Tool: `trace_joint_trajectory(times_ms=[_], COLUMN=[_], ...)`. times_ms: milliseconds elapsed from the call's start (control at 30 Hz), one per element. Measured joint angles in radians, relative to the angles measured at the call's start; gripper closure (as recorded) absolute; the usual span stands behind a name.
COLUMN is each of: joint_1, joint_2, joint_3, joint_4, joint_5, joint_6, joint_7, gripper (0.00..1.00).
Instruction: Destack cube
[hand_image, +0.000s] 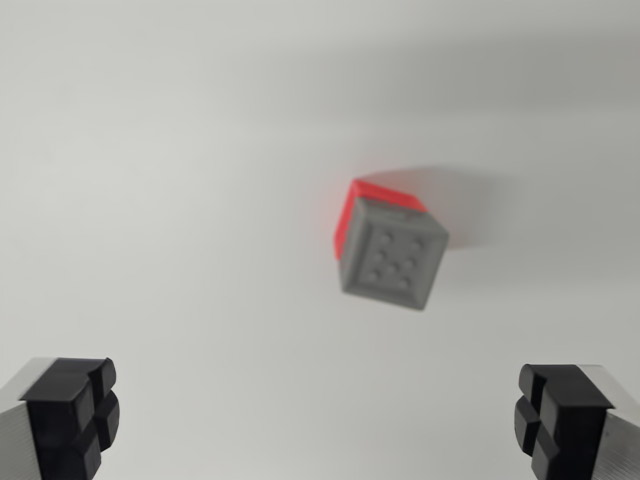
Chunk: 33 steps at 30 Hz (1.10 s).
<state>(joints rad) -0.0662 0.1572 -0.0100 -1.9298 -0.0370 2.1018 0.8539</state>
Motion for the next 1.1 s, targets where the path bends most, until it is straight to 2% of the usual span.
trace_joint_trajectory(times_ms=[633, 1100], joint_1=[-0.011, -0.020], joint_2=[0.026, 0.072], joint_3=[-0.013, -0.030], joint_4=[-0.083, -0.156], joint_5=[0.009, 0.026], joint_6=[0.104, 0.217], joint_7=[0.037, 0.073], gripper=[0.00, 0.00])
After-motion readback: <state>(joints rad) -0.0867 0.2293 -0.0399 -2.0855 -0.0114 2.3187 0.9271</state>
